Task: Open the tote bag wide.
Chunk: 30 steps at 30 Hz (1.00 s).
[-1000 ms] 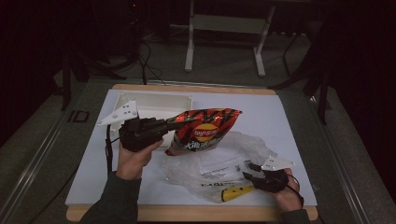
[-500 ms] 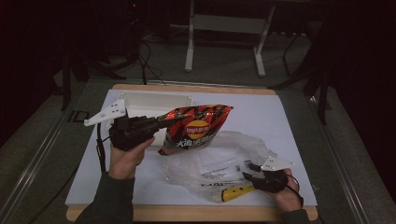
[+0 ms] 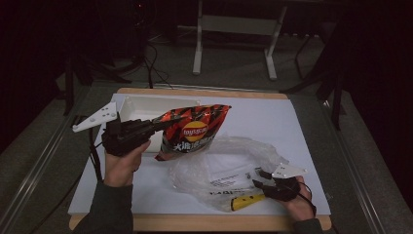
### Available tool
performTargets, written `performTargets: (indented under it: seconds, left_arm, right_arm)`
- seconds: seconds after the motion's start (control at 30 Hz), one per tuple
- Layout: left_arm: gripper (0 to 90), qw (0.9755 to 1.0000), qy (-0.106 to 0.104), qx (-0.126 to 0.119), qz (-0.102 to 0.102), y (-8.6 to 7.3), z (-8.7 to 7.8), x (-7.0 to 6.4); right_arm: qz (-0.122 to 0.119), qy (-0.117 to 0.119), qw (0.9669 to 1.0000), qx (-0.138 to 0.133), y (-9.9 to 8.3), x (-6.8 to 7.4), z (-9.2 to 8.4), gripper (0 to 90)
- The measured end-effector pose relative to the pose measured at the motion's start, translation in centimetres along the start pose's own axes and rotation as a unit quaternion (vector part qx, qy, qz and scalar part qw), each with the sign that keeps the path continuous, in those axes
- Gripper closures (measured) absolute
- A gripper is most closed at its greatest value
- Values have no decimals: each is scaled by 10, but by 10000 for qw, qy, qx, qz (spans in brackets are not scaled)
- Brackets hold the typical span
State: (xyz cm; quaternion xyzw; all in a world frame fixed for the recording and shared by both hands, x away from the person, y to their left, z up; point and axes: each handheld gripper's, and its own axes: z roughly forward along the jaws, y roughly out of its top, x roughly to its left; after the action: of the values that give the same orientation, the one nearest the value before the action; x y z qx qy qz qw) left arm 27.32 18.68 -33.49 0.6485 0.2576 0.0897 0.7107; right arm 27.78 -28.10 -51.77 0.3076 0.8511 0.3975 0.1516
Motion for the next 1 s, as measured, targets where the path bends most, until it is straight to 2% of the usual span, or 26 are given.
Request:
performTargets:
  seconds: [0.43, 1.0]
  left_arm:
    - [896, 9996, 276, -70, -35, 1, -12, 10]
    - [896, 9989, 447, -107, -56, 2, -18, 19]
  right_arm:
    - [6, -12, 10000, 0, -1, -1, -1, 545]
    - [-5, -32, 10000, -17, 1, -1, -1, 545]
